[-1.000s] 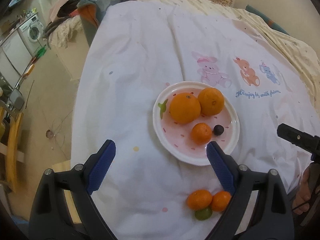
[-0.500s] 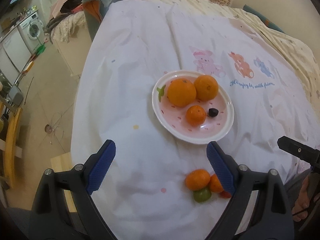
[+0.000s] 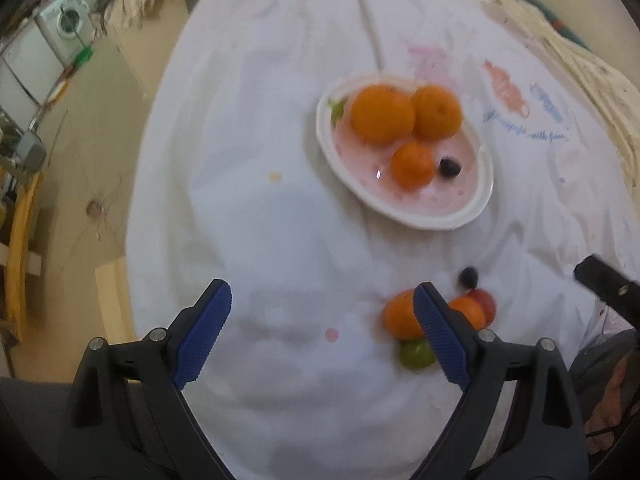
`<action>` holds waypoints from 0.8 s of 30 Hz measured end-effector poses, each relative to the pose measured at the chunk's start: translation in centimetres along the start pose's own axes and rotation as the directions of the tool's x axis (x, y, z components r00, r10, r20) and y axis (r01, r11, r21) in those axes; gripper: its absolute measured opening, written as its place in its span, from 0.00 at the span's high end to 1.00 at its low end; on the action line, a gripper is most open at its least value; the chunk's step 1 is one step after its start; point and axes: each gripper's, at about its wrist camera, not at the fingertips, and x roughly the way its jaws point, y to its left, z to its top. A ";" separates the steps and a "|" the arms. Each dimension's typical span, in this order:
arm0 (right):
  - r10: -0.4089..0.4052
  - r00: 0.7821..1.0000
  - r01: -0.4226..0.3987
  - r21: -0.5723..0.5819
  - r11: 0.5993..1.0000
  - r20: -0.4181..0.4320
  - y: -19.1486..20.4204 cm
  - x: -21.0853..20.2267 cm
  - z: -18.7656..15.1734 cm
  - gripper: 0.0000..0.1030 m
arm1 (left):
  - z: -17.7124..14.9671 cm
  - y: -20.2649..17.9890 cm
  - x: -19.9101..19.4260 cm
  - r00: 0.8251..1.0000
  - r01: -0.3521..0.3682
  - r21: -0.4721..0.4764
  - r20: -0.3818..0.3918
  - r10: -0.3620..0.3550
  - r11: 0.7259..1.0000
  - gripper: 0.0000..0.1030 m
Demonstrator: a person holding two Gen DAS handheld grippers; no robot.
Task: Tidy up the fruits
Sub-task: 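Grasp a mandarin on the sheet with the left gripper while the right gripper grasps another mandarin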
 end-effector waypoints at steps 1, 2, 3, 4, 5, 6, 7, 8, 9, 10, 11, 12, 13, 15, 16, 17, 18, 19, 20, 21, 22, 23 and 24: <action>0.000 1.000 0.000 0.003 1.000 0.003 -0.1 0.0 0.1 0.24 | -0.2 0.0 0.7 0.999 0.010 -0.007 -0.030 -0.011 1.000 0.12; -0.001 1.000 0.001 0.010 1.000 0.004 -0.2 0.0 0.1 0.24 | -0.4 0.0 1.1 0.998 0.020 -0.009 -0.052 -0.020 1.000 0.13; 0.001 1.000 -0.001 0.020 1.000 0.001 -0.4 0.2 0.2 0.24 | -0.5 -0.2 1.6 0.997 0.032 -0.009 -0.075 -0.033 0.999 0.13; 0.009 1.000 -0.008 0.036 0.999 -0.008 -0.7 0.4 0.3 0.24 | -0.7 -0.5 2.0 0.994 0.050 -0.009 -0.093 -0.050 0.999 0.14; 0.017 1.000 -0.016 0.051 0.999 -0.015 -0.9 0.6 0.4 0.24 | -0.7 -0.8 2.3 0.992 0.066 -0.009 -0.106 -0.066 0.998 0.15; 0.026 0.999 -0.024 0.071 0.997 -0.022 -1.2 0.9 0.5 0.24 | -0.7 -1.1 2.5 0.990 0.082 -0.009 -0.117 -0.082 0.997 0.17; 0.031 0.999 -0.029 0.082 0.996 -0.026 -1.4 1.0 0.6 0.24 | -0.8 -1.5 2.8 0.986 0.105 -0.014 -0.130 -0.106 0.994 0.22; 0.034 0.999 -0.032 0.090 0.995 -0.029 -1.5 1.2 0.7 0.24 | -0.8 -1.9 3.1 0.982 0.123 -0.019 -0.144 -0.124 0.992 0.26; 0.037 0.999 -0.034 0.096 0.995 -0.030 -1.6 1.2 0.8 0.24 | -0.8 -2.2 3.3 0.978 0.136 -0.028 -0.159 -0.139 0.990 0.28; 0.038 0.999 -0.035 0.100 0.994 -0.030 -1.7 1.3 0.9 0.24 | -0.7 -2.5 3.7 0.973 0.147 -0.046 -0.174 -0.153 0.988 0.29; 0.039 0.999 -0.036 0.104 0.994 -0.030 -1.8 1.3 0.9 0.24 | -0.7 -2.7 4.1 0.967 0.156 -0.068 -0.191 -0.166 0.985 0.31; 0.042 0.999 -0.038 0.109 0.993 -0.031 -1.9 1.3 1.0 0.24 | -0.7 -2.8 4.5 0.961 0.164 -0.094 -0.211 -0.181 0.982 0.31; 0.046 0.998 -0.042 0.117 0.992 -0.031 -2.0 1.3 1.0 0.24 | -0.7 -2.9 5.0 0.954 0.170 -0.124 -0.229 -0.195 0.978 0.34; 0.055 0.998 -0.050 0.133 0.990 -0.032 -2.3 1.3 1.0 0.24 | -0.5 -2.9 5.5 0.948 0.167 -0.171 -0.241 -0.206 0.971 0.36; 0.059 0.998 -0.054 0.139 0.989 -0.033 -2.4 1.3 1.0 0.24 | -0.4 -2.9 5.7 0.946 0.166 -0.192 -0.247 -0.212 0.967 0.36; 0.065 0.997 -0.060 0.147 0.987 -0.033 -2.6 1.3 1.0 0.24 | -0.4 -2.9 5.9 0.943 0.166 -0.215 -0.250 -0.218 0.962 0.37; 0.070 0.997 -0.064 0.152 0.986 -0.033 -2.6 1.3 1.1 0.24 | -0.4 -2.8 6.0 0.941 0.167 -0.232 -0.252 -0.225 0.958 0.38; 0.071 0.997 -0.066 0.155 0.986 -0.032 -2.7 1.3 1.1 0.24 | -0.4 -2.8 6.1 0.937 0.174 -0.257 -0.255 -0.240 0.951 0.42; 0.073 0.997 -0.067 0.157 0.985 -0.031 -2.7 1.2 1.1 0.24 | -0.5 -2.8 6.2 0.932 0.182 -0.275 -0.258 -0.255 0.944 0.48; 0.073 0.997 -0.068 0.159 0.985 -0.031 -2.7 1.3 1.1 0.24 | -0.5 -2.8 6.3 0.927 0.192 -0.291 -0.260 -0.271 0.937 0.50; 0.074 0.997 -0.068 0.162 0.984 -0.031 -2.7 1.3 1.1 0.24 | -0.5 -2.8 6.5 0.921 0.205 -0.304 -0.261 -0.288 0.931 0.55; 0.074 0.997 -0.068 0.164 0.984 -0.031 -2.8 1.3 1.2 0.24 | -0.5 -2.9 6.5 0.919 0.213 -0.307 -0.259 -0.297 0.928 0.60; 0.074 0.997 -0.067 0.166 0.984 -0.033 -2.8 1.4 1.1 0.24 | -0.5 -3.1 6.5 0.917 0.221 -0.305 -0.258 -0.304 0.926 0.60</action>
